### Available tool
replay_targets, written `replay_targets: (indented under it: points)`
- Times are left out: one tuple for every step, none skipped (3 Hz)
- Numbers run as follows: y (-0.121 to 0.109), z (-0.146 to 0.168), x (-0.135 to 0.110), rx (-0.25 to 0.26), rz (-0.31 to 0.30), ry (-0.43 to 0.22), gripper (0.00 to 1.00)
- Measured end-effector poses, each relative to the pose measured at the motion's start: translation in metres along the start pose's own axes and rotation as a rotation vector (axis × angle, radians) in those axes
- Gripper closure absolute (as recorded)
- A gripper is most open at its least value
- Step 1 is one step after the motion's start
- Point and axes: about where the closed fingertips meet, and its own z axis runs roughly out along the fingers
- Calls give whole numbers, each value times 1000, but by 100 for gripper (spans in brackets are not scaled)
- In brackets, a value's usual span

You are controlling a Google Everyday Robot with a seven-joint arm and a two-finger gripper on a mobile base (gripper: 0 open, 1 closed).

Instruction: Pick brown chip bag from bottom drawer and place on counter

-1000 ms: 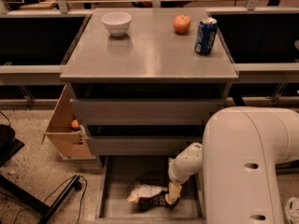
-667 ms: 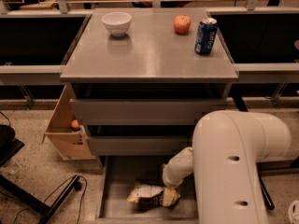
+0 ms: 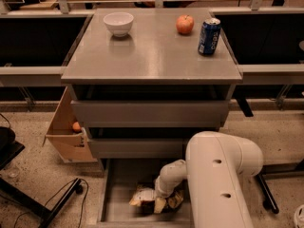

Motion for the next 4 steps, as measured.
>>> replay_targets:
  points:
    - [-5, 37, 0, -30, -5, -29, 42]
    - [-19, 43, -4, -19, -12, -83, 73]
    - [-30, -21, -2, 67, -24, -137, 96]
    - [-14, -107, 4, 138, -49, -149, 100]
